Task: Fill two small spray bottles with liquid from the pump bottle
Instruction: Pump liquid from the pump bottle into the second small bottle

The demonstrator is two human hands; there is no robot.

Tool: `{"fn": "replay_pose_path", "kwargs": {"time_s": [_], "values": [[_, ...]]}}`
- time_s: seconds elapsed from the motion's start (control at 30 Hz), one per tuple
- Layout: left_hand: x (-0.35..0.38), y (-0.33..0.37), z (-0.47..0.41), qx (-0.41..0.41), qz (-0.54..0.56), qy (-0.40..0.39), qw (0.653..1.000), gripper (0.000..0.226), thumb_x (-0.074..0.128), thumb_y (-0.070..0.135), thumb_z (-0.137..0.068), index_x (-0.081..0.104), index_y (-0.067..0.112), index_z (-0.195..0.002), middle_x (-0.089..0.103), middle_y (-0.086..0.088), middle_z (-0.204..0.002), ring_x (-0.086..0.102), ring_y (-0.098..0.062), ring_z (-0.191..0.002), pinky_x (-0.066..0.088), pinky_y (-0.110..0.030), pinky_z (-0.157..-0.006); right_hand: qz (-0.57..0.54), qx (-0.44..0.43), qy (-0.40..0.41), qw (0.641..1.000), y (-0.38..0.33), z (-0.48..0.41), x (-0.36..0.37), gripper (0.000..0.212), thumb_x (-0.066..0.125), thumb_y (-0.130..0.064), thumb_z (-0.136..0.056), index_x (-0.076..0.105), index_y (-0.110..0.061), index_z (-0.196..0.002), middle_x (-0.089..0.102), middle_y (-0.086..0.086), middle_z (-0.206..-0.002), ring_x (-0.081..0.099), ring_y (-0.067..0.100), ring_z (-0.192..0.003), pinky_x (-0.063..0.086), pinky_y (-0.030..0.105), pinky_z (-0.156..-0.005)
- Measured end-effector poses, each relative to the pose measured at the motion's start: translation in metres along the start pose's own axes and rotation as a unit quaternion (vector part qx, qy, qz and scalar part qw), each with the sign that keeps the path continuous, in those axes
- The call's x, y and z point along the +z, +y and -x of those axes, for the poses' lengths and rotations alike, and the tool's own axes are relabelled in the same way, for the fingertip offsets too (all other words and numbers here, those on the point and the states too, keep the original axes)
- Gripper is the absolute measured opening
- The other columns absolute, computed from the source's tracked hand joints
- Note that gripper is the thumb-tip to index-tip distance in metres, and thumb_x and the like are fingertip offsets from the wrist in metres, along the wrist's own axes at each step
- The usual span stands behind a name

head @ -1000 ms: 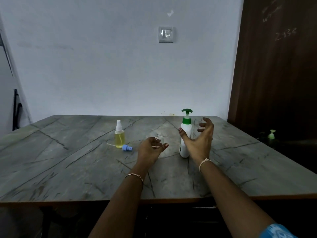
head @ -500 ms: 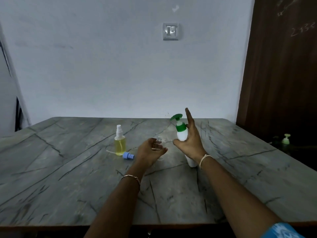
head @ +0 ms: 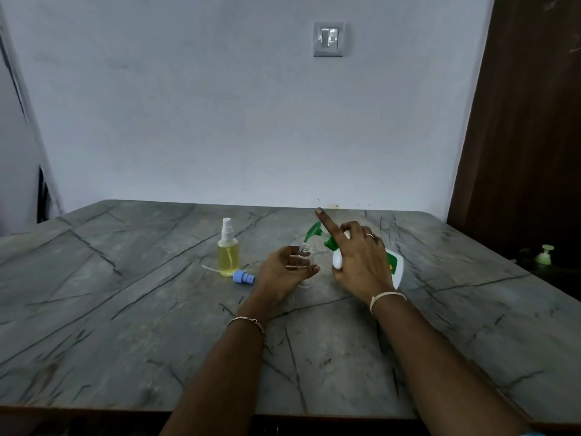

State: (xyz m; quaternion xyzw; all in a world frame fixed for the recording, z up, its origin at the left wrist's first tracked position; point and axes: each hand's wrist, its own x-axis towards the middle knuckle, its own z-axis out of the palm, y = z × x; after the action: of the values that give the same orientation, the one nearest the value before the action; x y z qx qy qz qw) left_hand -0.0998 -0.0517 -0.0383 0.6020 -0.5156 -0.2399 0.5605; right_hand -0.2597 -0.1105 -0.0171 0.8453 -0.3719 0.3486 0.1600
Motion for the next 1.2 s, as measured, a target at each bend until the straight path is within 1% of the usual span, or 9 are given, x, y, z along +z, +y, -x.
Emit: {"fn": "replay_pose_path", "kwargs": {"time_s": [0.1, 0.17, 0.27, 0.43, 0.57, 0.7, 0.9, 1.03, 1.2], "values": [[-0.001, 0.001, 0.000, 0.001, 0.006, -0.007, 1.000, 0.036, 0.083, 0.022, -0.069, 0.060, 0.028, -0.096, 0.070, 0.000, -0.096, 0.068, -0.014, -0.090, 0.057, -0.031, -0.081, 0.043, -0.020, -0.014, 0.999, -0.004, -0.001, 0.001, 0.114, 0.072, -0.020, -0.071, -0.009, -0.048, -0.146, 0.051, 0.010, -0.119, 0.051, 0.030, -0.106, 0.044, 0.045, -0.089], [-0.001, 0.002, 0.000, 0.004, 0.010, -0.008, 1.000, 0.035, 0.083, 0.020, -0.069, 0.058, 0.029, -0.093, 0.070, -0.001, -0.097, 0.068, -0.015, -0.091, 0.056, -0.031, -0.082, 0.052, -0.029, -0.019, 0.998, -0.005, -0.002, 0.001, 0.115, 0.069, -0.017, -0.074, -0.015, -0.050, -0.144, 0.050, 0.011, -0.119, 0.052, 0.031, -0.106, 0.043, 0.046, -0.092], [-0.002, 0.003, 0.000, 0.006, 0.008, -0.011, 1.000, 0.035, 0.082, 0.020, -0.069, 0.060, 0.025, -0.096, 0.070, -0.001, -0.097, 0.067, -0.015, -0.091, 0.056, -0.031, -0.084, 0.054, -0.043, -0.029, 0.997, -0.008, -0.003, -0.002, 0.114, 0.066, -0.013, -0.078, -0.019, -0.052, -0.142, 0.050, 0.012, -0.120, 0.051, 0.032, -0.108, 0.043, 0.046, -0.095], [-0.002, 0.002, -0.001, 0.007, -0.009, -0.003, 1.000, 0.037, 0.083, 0.024, -0.069, 0.063, 0.022, -0.101, 0.071, 0.001, -0.095, 0.067, -0.013, -0.091, 0.055, -0.033, -0.086, 0.061, -0.066, -0.042, 0.995, -0.011, -0.001, -0.004, 0.117, 0.066, -0.008, -0.079, -0.026, -0.054, -0.137, 0.048, 0.013, -0.122, 0.048, 0.032, -0.110, 0.043, 0.047, -0.093], [-0.002, 0.002, 0.000, 0.007, -0.020, -0.004, 1.000, 0.035, 0.080, 0.029, -0.072, 0.061, 0.027, -0.102, 0.070, 0.006, -0.091, 0.066, -0.011, -0.092, 0.053, -0.030, -0.086, 0.084, -0.072, -0.043, 0.993, -0.010, -0.003, -0.003, 0.117, 0.068, -0.006, -0.076, -0.018, -0.053, -0.141, 0.049, 0.011, -0.121, 0.049, 0.032, -0.108, 0.044, 0.047, -0.090], [-0.001, 0.003, 0.001, 0.008, -0.051, 0.004, 0.999, 0.050, 0.076, 0.037, -0.075, 0.060, 0.019, -0.120, 0.069, 0.004, -0.099, 0.064, -0.010, -0.094, 0.052, -0.028, -0.085, 0.088, -0.049, -0.056, 0.993, -0.013, -0.005, -0.006, 0.098, 0.066, -0.010, -0.080, 0.005, -0.048, -0.146, 0.048, 0.009, -0.125, 0.047, 0.031, -0.113, 0.039, 0.045, -0.095], [0.000, 0.005, 0.002, 0.010, -0.079, 0.017, 0.997, 0.062, 0.069, 0.047, -0.079, 0.051, 0.021, -0.132, 0.068, 0.000, -0.112, 0.062, -0.014, -0.102, 0.050, -0.031, -0.090, 0.097, -0.026, -0.038, 0.994, -0.019, -0.007, -0.005, 0.080, 0.067, -0.014, -0.078, 0.026, -0.038, -0.141, 0.051, 0.008, -0.120, 0.049, 0.032, -0.108, 0.038, 0.044, -0.092], [0.001, 0.008, 0.002, -0.003, -0.027, 0.021, 0.999, 0.058, 0.066, 0.046, -0.082, 0.053, 0.017, -0.130, 0.066, -0.007, -0.117, 0.063, -0.018, -0.104, 0.052, -0.041, -0.092, 0.106, -0.021, -0.033, 0.994, -0.017, -0.007, -0.003, 0.085, 0.069, -0.010, -0.075, 0.024, -0.039, -0.141, 0.052, 0.008, -0.118, 0.050, 0.032, -0.106, 0.040, 0.045, -0.090], [0.001, 0.005, 0.000, -0.021, 0.002, 0.016, 1.000, 0.056, 0.070, 0.042, -0.080, 0.057, 0.014, -0.127, 0.068, -0.010, -0.115, 0.065, -0.021, -0.103, 0.052, -0.045, -0.092, 0.127, -0.030, -0.010, 0.991, -0.012, -0.001, 0.001, 0.107, 0.070, -0.007, -0.073, 0.003, -0.045, -0.147, 0.055, 0.009, -0.113, 0.052, 0.032, -0.101, 0.043, 0.047, -0.085]]}}
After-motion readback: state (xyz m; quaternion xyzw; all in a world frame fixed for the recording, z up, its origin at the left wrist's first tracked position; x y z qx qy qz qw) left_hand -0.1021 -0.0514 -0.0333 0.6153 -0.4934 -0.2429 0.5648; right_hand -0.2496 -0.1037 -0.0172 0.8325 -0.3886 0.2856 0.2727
